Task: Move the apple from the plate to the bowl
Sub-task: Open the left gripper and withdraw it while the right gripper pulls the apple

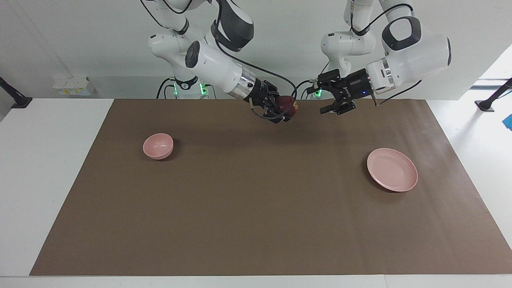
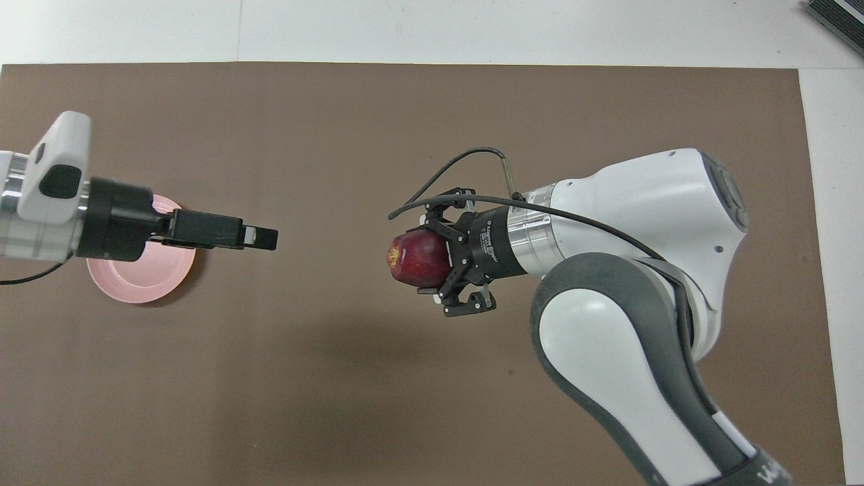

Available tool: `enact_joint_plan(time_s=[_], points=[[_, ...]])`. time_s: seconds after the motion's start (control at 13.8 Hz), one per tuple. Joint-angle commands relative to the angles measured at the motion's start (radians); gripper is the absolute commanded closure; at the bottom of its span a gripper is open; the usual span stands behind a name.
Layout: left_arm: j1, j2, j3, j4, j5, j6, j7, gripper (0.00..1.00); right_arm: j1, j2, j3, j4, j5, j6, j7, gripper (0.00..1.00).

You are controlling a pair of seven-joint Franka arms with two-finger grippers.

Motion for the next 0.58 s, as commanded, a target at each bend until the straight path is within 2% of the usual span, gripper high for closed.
enact_joint_plan(time_s=[0.0,0.51], points=[[0.045,-0.017,-0.007,0.105,0.212,-0.069,-0.020,0.00,-0.012,-0.039,0.002,0.009,-0.121,-0.018,-0.105,1.00],[0.030,-0.014,-0.012,0.205,0.651,-0.141,-0.153,0.00,-0.080,-0.042,-0.004,0.011,-0.285,-0.130,-0.533,1.00]])
